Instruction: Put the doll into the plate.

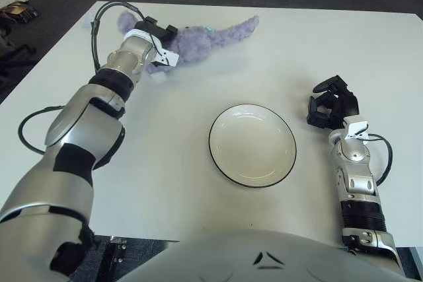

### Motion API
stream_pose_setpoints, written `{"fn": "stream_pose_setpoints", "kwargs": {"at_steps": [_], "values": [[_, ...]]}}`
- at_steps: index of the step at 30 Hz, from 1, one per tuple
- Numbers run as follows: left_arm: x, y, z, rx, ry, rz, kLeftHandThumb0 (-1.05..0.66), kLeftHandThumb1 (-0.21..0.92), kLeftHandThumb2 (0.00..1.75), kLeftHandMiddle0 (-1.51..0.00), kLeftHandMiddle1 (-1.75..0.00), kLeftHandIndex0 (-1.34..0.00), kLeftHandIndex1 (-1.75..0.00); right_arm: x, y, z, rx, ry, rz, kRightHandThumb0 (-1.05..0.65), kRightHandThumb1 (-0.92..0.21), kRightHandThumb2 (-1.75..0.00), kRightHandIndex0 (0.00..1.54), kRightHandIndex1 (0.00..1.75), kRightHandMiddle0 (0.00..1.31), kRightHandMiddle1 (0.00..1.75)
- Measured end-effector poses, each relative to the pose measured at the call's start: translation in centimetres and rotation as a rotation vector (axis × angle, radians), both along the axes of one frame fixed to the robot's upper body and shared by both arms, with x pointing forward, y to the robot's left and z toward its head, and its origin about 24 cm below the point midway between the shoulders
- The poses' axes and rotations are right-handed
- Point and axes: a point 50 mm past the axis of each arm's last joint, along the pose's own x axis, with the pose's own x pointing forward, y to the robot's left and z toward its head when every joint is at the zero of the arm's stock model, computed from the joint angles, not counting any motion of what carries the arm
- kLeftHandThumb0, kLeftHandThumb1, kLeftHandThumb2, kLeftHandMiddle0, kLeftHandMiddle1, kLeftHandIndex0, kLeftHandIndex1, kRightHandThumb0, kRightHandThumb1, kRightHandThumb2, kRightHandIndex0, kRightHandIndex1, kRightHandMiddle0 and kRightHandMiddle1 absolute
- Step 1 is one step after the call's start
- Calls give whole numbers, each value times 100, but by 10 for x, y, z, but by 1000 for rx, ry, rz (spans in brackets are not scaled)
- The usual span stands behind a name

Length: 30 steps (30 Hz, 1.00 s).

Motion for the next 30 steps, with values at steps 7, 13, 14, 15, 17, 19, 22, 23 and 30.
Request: {"fn": "stream_pose_setpoints", "kwargs": {"at_steps": [7,13,14,15,17,19,22,23,30], "values": [[1,0,1,-13,35,8,-105,92,91,-48,-175,0,-33,0,0,0,1,1,1,-1,-30,-134,66,170,38,175],[2,-1,0,-10,57,9,-105,92,95,-65,-175,0,-29,0,0,0,2,2,1,-1,-29,-135,66,171,38,175],[2,-1,0,-10,59,8,-105,92,95,-66,-175,0,-29,0,0,0,2,2,1,-1,-29,-135,66,171,38,175],[2,-2,0,-11,62,8,-105,92,95,-67,-175,0,-29,0,0,0,2,2,0,-1,-29,-136,66,172,38,175],[2,-2,-1,-12,67,7,-105,92,96,-70,-175,0,-28,0,0,0,2,4,0,-1,-29,-135,66,171,38,175],[2,-3,-2,-15,71,5,-105,92,97,-73,-175,0,-28,0,0,0,2,5,-1,-1,-29,-134,66,170,38,175],[2,-4,-3,-20,74,2,-105,92,97,-76,-175,0,-30,-1,0,0,2,7,-2,-1,-30,-134,66,169,38,175],[2,-4,-3,-22,74,0,-105,92,96,-76,-175,0,-32,-1,-1,1,2,8,-3,-1,-30,-134,66,169,38,175],[2,-8,-4,-36,67,-17,-105,92,87,-74,-175,0,-48,-2,-1,1,3,11,-8,-1,-31,-132,65,169,37,175]]}}
